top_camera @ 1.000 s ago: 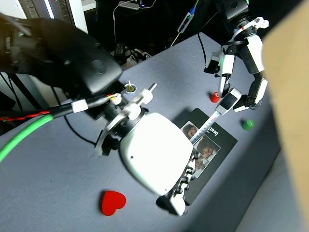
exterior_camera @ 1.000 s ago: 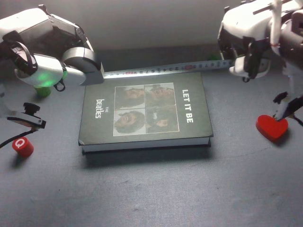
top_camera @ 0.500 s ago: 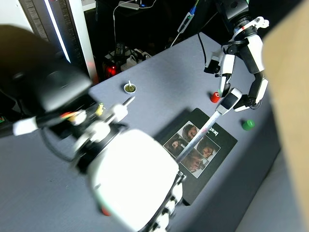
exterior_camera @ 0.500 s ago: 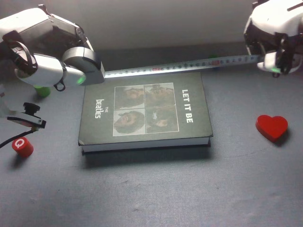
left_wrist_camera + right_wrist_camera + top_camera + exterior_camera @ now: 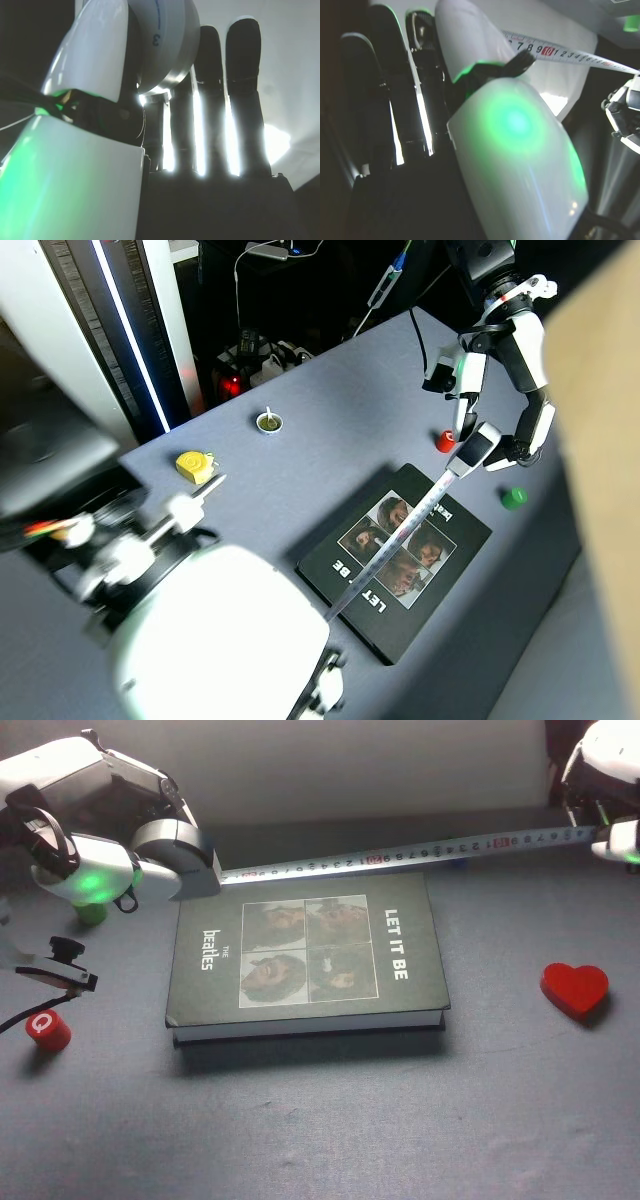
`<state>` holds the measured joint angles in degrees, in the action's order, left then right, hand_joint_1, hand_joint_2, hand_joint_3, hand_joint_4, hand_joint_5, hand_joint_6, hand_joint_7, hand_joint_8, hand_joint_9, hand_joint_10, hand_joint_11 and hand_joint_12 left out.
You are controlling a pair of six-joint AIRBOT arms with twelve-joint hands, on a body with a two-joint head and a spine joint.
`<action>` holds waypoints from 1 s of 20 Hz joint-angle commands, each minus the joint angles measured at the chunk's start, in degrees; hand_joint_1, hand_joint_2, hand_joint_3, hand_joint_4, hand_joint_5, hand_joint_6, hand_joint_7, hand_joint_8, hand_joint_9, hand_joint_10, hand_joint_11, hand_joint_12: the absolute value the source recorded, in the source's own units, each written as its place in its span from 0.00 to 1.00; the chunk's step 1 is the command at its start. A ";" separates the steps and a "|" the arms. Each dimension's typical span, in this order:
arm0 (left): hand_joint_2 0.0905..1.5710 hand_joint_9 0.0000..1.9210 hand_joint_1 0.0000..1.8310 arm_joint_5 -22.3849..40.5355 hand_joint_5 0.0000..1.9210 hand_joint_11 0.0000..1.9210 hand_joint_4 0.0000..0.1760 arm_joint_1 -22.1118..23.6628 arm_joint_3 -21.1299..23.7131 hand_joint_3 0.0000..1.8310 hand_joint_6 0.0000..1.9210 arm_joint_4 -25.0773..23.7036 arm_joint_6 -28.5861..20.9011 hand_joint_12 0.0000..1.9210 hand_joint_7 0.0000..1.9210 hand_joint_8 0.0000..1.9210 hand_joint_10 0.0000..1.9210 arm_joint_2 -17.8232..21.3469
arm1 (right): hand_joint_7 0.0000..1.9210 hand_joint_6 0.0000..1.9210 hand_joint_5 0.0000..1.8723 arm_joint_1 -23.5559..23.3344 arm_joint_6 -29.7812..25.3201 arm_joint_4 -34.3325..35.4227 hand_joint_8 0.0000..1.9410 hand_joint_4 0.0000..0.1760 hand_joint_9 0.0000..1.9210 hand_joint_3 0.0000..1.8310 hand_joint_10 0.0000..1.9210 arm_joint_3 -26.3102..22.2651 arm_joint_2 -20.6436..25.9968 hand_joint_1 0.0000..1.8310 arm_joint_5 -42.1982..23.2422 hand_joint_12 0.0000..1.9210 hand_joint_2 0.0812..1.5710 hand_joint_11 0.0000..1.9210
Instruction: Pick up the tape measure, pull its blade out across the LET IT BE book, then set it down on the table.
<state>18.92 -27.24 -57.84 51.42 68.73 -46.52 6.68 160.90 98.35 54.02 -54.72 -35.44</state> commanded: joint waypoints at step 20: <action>0.73 0.42 0.74 5.99 0.42 0.38 0.00 0.09 -0.45 0.00 0.56 -1.57 0.09 0.70 0.44 0.64 0.74 0.76 | 0.49 0.58 0.46 -0.96 3.22 -4.20 0.59 0.02 0.44 0.00 0.45 1.47 3.88 0.65 1.91 0.72 0.73 0.32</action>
<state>18.87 -27.44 -57.84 51.05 68.69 -46.50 6.04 163.30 98.13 54.94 -51.75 -30.85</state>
